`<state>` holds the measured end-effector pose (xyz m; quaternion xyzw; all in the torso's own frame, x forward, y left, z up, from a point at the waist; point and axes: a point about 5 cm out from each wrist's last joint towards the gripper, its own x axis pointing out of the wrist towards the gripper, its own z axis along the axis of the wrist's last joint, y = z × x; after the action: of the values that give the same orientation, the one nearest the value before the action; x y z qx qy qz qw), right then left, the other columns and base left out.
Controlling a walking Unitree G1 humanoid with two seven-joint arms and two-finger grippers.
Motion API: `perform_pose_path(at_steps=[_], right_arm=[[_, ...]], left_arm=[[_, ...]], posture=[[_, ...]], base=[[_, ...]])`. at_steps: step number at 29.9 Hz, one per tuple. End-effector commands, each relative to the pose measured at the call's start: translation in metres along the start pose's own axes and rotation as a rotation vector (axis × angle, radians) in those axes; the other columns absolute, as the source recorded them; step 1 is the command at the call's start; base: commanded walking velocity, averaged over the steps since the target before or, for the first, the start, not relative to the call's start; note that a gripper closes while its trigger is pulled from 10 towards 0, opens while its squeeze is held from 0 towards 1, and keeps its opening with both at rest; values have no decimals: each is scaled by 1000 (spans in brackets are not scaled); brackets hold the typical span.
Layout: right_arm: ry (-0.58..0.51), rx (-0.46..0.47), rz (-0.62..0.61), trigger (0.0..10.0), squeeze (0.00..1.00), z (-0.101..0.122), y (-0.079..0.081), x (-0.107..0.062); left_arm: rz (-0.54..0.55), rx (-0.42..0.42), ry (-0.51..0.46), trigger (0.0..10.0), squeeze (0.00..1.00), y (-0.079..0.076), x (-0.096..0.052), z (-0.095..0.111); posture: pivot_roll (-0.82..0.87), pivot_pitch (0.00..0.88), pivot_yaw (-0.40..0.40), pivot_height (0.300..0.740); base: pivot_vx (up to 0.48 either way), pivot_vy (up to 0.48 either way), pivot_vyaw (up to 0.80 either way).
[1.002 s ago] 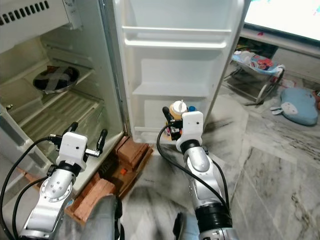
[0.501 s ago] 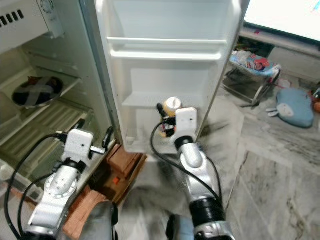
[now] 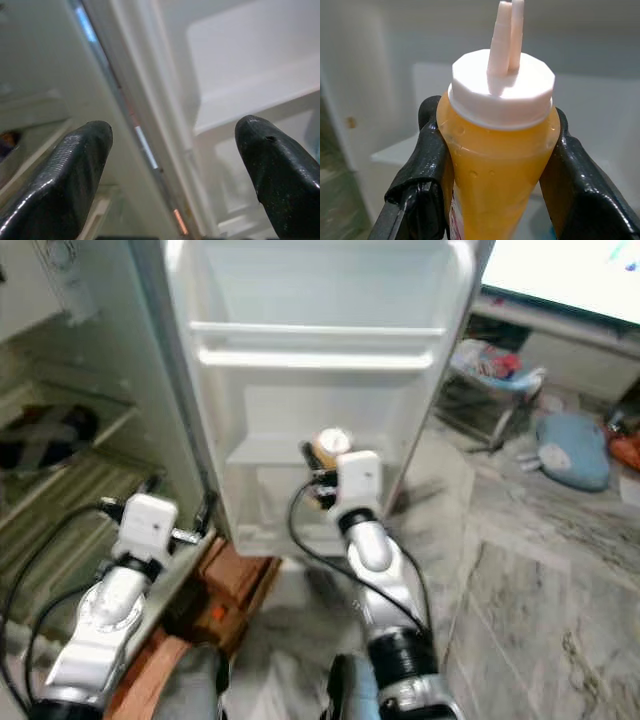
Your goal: Restocking fridge
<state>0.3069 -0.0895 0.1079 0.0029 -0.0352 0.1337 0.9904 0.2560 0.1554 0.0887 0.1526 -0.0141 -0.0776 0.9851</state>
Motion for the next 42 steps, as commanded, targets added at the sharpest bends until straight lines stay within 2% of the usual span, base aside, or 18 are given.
perform_pose_path(at_steps=[1, 9, 17, 24, 28, 32, 33, 35, 38, 40, 42], right_arm=[[-12, -24, -22, 10000, 0, 4, -10, 3], [-36, -40, -29, 10000, 0, 15, -7, 15], [-28, -11, -47, 10000, 0, 9, -4, 15], [-1, 15, -50, 10000, 0, 3, -11, 9], [10, 89, 86, 10000, 0, 8, -2, -8], [6, 54, 174, 10000, 0, 11, 4, -14], [30, 42, 239, 10000, 0, 7, 8, -18], [132, 27, 294, 10000, 0, -11, 7, -25], [157, 16, 279, 10000, 0, -17, 3, -26], [141, 32, 251, 10000, 0, -13, 1, -23], [111, -7, 268, 10000, 0, -9, 3, -18]], left_arm=[[-23, 1, -21, 10000, 0, -7, 3, 5], [-16, 30, -49, 10000, 0, 2, 6, 14], [-27, 42, -44, 10000, 0, 1, 4, 16], [-7, 30, -42, 10000, 0, 2, 3, 15], [18, 14, -23, 10000, 0, 6, -2, 11], [21, 14, -15, 10000, 0, 7, -2, 10], [20, 12, -12, 10000, 0, 6, -2, 8], [9, 5, -13, 10000, 0, 2, 0, 9], [2, 1, -17, 10000, 0, -1, 1, 10], [-13, 3, -30, 10000, 0, -1, 1, 13], [-19, 13, -30, 10000, 0, 1, 1, 13]], posture=[[129, 9, -67, 651], [135, 52, -58, 651], [168, 50, -83, 651], [168, 37, -94, 651], [162, 25, -92, 651], [152, 26, -91, 651], [147, 29, -90, 651], [140, 38, -102, 651], [144, 38, -101, 651], [148, 44, -85, 651], [149, 48, -71, 651]], base=[[360, 0, 0], [311, 0, 0], [0, 0, 0], [0, 0, 0], [0, 0, 0], [0, 0, 0], [0, 0, 0], [0, 0, 0], [0, 0, 0], [0, 0, 0], [0, 0, 0]])
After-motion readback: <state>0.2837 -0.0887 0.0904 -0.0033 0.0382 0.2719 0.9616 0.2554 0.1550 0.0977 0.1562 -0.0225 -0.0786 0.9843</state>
